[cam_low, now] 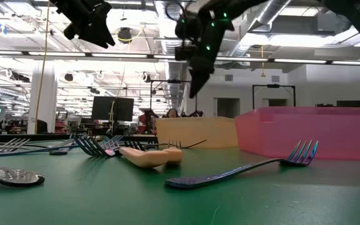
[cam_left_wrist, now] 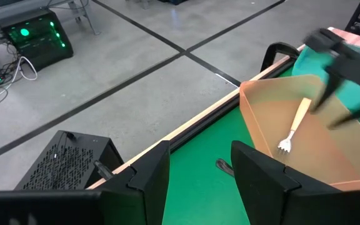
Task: Sort silverware by color (type)
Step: Put the black fork into the blue bin
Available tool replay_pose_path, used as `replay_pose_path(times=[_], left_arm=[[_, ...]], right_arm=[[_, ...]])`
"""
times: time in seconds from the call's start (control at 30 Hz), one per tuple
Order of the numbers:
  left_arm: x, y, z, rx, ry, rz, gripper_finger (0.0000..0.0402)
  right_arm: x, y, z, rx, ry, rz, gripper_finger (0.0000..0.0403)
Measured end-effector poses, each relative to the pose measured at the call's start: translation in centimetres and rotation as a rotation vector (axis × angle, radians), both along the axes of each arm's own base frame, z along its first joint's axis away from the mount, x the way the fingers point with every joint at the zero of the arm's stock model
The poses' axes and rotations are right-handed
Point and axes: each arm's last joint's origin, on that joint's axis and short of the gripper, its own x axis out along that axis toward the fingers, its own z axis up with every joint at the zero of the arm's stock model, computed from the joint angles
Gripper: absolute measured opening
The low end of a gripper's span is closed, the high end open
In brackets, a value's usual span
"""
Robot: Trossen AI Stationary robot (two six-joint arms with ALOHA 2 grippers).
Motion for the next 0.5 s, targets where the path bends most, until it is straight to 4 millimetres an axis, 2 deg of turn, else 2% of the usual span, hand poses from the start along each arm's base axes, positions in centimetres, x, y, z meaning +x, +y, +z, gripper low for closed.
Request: replay_pose_path(times=[0.27, 0.5], left_arm=[[0.0, 0.0, 0.0, 0.0, 0.0, 0.0, 0.0156], [0.0, 0.0, 0.0, -0.006, -0.008, 0.005, 0.0156]], right_arm=[[2.0, 7.7, 0.1, 0.014, -0.021, 0.148, 0.0162], [2.8, 12.2, -0.1, 0.015, -0.066, 0.24, 0.0162]])
